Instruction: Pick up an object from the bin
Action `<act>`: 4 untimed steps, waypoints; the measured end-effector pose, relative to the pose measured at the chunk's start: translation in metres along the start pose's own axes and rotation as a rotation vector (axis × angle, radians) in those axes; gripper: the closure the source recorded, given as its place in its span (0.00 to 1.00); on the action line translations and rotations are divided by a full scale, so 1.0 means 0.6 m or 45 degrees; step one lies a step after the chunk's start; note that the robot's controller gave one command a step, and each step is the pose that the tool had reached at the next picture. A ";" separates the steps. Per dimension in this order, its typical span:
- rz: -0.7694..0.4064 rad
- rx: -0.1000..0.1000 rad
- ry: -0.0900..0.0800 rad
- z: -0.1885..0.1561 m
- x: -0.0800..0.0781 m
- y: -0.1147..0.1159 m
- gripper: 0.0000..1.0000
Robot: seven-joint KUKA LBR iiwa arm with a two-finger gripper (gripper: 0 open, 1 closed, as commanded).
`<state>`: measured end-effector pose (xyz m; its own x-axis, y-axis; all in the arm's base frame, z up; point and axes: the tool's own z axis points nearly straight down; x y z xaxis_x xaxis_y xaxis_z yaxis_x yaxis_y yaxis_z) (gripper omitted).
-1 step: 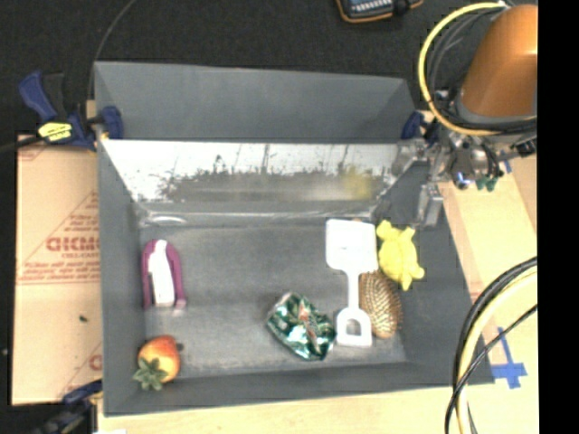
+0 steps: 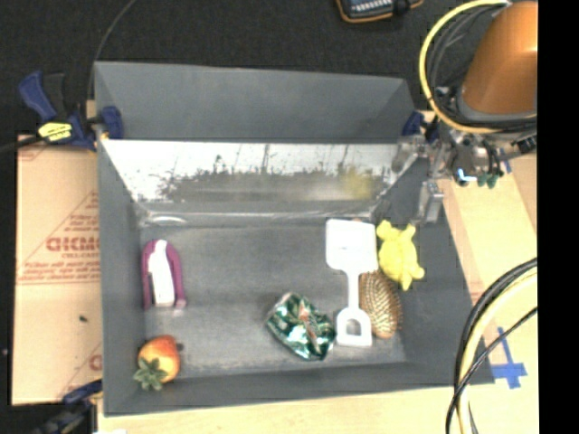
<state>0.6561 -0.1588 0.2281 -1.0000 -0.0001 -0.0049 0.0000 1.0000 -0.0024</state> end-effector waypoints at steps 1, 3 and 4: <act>-0.754 -0.003 0.005 0.113 0.126 0.019 0.00; -1.460 -0.005 0.004 0.159 0.227 0.090 0.00; -1.927 0.007 0.001 0.261 0.215 0.113 0.00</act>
Offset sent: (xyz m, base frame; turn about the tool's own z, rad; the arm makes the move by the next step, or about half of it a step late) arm -0.0764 0.0301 -0.0681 -0.6669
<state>0.5276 -0.0912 0.0710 -0.0573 -0.9983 0.0064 -0.9983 0.0573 -0.0083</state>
